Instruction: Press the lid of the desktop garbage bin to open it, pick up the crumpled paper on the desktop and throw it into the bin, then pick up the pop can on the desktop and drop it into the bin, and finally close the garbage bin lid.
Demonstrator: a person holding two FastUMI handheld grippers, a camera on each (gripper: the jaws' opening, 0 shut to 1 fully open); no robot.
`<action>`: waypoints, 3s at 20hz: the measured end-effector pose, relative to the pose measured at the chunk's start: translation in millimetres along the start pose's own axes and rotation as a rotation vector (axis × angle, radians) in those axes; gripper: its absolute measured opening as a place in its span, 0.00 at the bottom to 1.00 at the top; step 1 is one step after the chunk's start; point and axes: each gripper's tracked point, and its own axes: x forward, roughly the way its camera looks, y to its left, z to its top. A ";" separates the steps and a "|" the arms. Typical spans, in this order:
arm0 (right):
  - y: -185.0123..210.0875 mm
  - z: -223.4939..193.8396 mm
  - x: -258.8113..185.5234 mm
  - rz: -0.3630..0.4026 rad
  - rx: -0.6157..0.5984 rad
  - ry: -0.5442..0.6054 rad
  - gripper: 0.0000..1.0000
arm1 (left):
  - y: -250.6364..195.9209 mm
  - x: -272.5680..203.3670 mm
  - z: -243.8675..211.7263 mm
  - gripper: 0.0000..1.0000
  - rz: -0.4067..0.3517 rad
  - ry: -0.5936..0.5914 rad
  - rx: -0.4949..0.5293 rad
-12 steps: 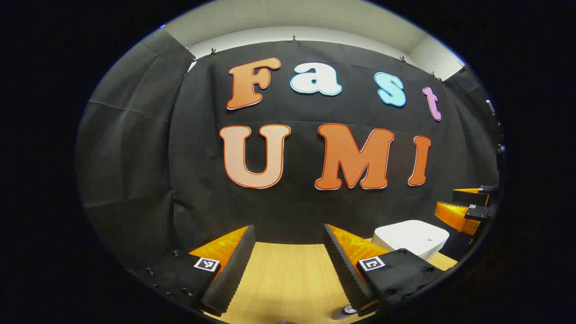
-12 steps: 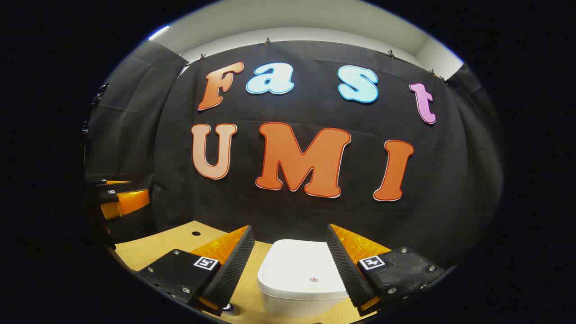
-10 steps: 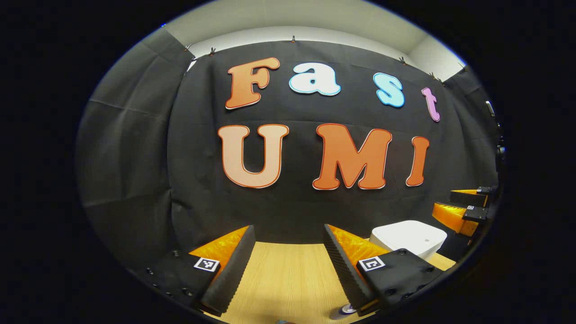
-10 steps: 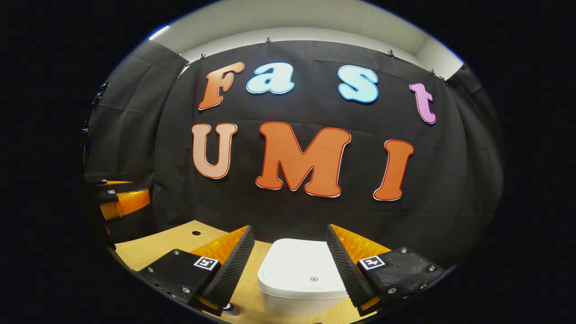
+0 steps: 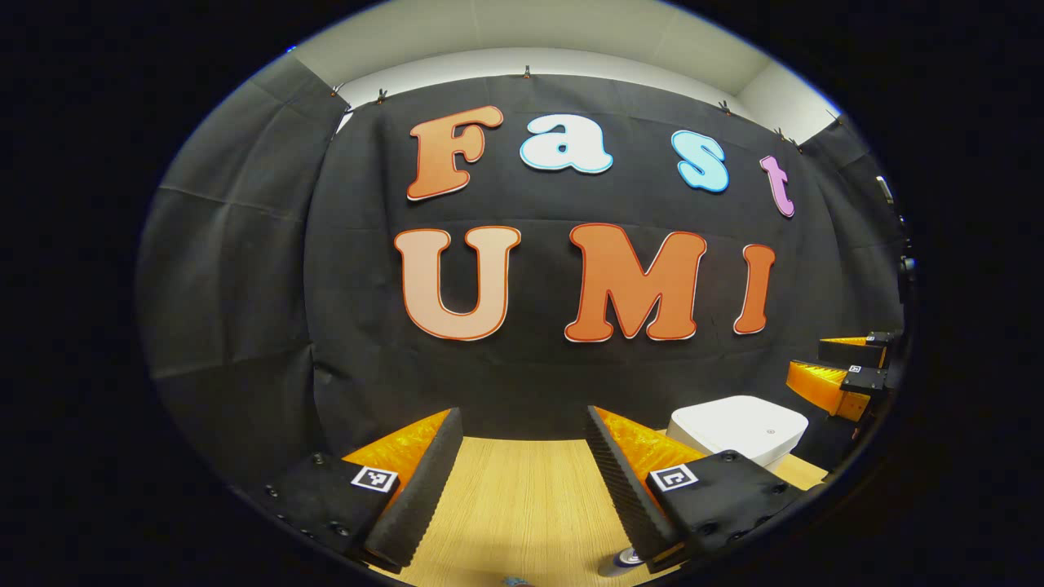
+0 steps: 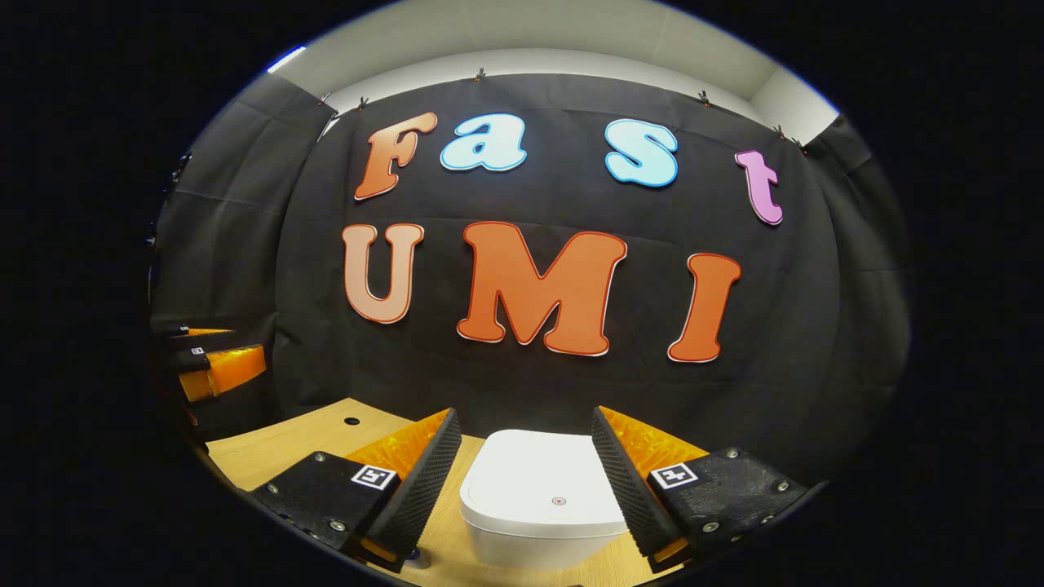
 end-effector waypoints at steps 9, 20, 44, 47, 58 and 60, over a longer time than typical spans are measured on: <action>-17.9 -18.0 1.1 -0.001 -0.035 0.061 0.83 | 0.2 -0.6 -4.9 0.96 0.016 0.013 -0.009; -24.5 -58.9 18.9 0.065 -0.013 0.160 0.01 | 0.8 -2.0 -12.9 0.96 0.069 0.040 0.011; -27.7 -127.6 36.8 0.194 -0.033 0.299 0.01 | -10.6 -14.2 -75.1 0.98 0.214 0.163 -0.010; -29.6 -123.1 33.7 0.181 -0.086 0.297 0.01 | -6.8 -11.6 -75.0 0.96 0.187 0.146 -0.017; 50.2 -60.6 21.2 0.185 -0.077 0.124 0.33 | 37.9 20.3 -106.0 0.98 0.066 0.207 0.010; 68.8 -69.9 17.1 0.207 -0.030 0.179 0.58 | 44.0 27.3 -116.4 0.96 0.036 0.233 0.008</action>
